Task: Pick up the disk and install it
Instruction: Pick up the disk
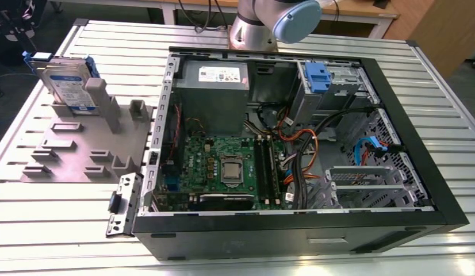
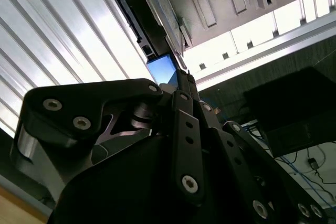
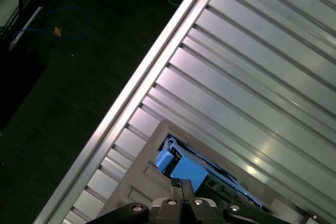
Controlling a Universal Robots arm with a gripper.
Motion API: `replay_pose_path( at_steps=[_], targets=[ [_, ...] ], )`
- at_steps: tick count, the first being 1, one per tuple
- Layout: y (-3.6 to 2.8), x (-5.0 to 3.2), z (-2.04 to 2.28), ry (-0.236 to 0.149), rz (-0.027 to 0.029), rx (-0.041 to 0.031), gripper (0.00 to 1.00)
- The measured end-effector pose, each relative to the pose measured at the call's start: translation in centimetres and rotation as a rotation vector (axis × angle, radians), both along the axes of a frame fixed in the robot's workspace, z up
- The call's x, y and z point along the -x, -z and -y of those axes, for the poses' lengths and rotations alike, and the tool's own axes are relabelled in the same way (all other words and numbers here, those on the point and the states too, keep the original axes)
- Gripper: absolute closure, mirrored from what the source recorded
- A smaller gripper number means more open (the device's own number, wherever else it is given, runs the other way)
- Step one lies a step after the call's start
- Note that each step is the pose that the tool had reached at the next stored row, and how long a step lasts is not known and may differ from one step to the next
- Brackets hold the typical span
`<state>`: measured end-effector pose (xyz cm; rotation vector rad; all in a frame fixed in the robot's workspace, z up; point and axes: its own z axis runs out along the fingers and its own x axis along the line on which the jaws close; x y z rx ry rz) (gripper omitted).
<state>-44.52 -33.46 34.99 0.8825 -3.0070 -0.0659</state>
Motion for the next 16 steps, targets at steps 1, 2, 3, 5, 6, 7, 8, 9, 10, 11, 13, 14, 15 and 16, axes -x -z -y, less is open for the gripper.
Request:
replay_pose_path(
  at_steps=[1, 2, 3, 5, 6, 7, 8, 9, 10, 11, 13, 14, 15, 16],
  targets=[
    [0.0, 0.0, 0.0, -0.001, 0.0, 0.0, 0.89],
    [0.0, 0.0, 0.0, -0.001, 0.0001, 0.0, 0.89],
    [0.0, 0.0, 0.0, -0.001, 0.0, 0.0, 0.89],
    [0.0, 0.0, 0.0, -0.002, 0.0, 0.0, 0.89],
    [0.0, 0.0, 0.0, -0.002, 0.0, 0.0, 0.89],
    [0.0, 0.0, 0.0, -0.002, 0.0, 0.0, 0.89],
    [0.0, 0.0, 0.0, -0.002, 0.0, -0.0001, 0.89],
    [0.0, 0.0, 0.0, -0.003, 0.0001, 0.0, 0.89],
    [0.0, 0.0, 0.0, -0.003, 0.0, 0.0, 0.89],
    [0.0, 0.0, 0.0, -0.003, 0.0, 0.0, 0.89],
    [0.0, 0.0, 0.0, -0.009, 0.0001, 0.0, 0.89],
    [0.0, 0.0, 0.0, -0.016, 0.0, 0.0, 0.89],
    [0.0, 0.0, 0.0, -0.022, 0.0, 0.0, 0.89],
    [0.0, 0.0, 0.0, -0.026, 0.0, 0.0, 0.89]
  ],
)
